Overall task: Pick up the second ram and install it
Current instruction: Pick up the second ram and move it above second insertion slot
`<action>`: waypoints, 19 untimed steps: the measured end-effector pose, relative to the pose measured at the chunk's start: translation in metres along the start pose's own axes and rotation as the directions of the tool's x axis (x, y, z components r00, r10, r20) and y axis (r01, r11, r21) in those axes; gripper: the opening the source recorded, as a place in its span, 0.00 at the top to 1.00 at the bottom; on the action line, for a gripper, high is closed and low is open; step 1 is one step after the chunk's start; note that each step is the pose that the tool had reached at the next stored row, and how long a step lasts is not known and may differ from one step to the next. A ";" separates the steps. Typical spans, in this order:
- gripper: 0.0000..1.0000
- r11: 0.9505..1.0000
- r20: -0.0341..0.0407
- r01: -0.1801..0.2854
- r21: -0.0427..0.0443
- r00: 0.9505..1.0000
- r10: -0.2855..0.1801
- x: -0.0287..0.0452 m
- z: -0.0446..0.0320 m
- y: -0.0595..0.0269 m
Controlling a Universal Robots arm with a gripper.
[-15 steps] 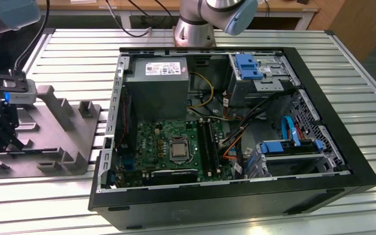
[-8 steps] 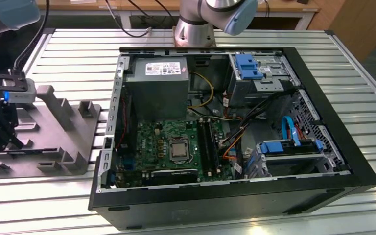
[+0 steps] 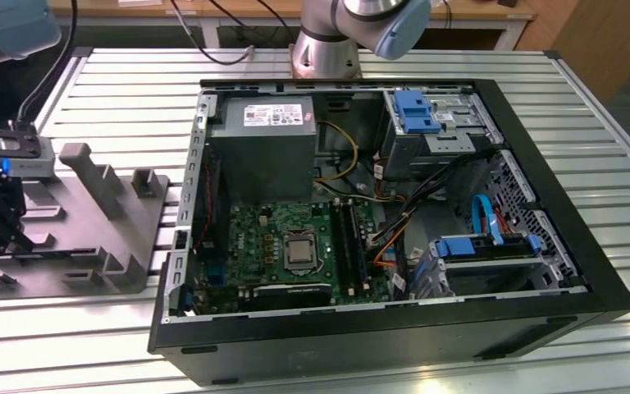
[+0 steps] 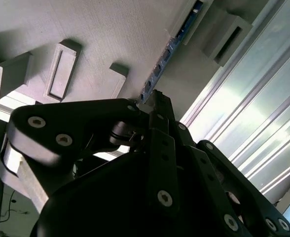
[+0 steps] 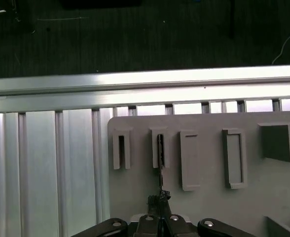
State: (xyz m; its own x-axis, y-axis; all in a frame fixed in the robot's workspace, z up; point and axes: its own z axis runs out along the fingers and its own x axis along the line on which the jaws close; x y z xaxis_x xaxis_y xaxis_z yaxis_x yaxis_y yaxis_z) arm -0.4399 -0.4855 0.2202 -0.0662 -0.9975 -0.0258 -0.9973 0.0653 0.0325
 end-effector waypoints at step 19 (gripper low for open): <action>0.58 1.000 0.001 0.008 0.000 1.000 -0.008 0.0001 0.0030 0.0002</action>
State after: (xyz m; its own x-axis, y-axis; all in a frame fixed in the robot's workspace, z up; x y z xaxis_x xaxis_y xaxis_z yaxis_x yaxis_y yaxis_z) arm -0.4401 -0.4855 0.2172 -0.0586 -0.9979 -0.0266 -0.9978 0.0577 0.0318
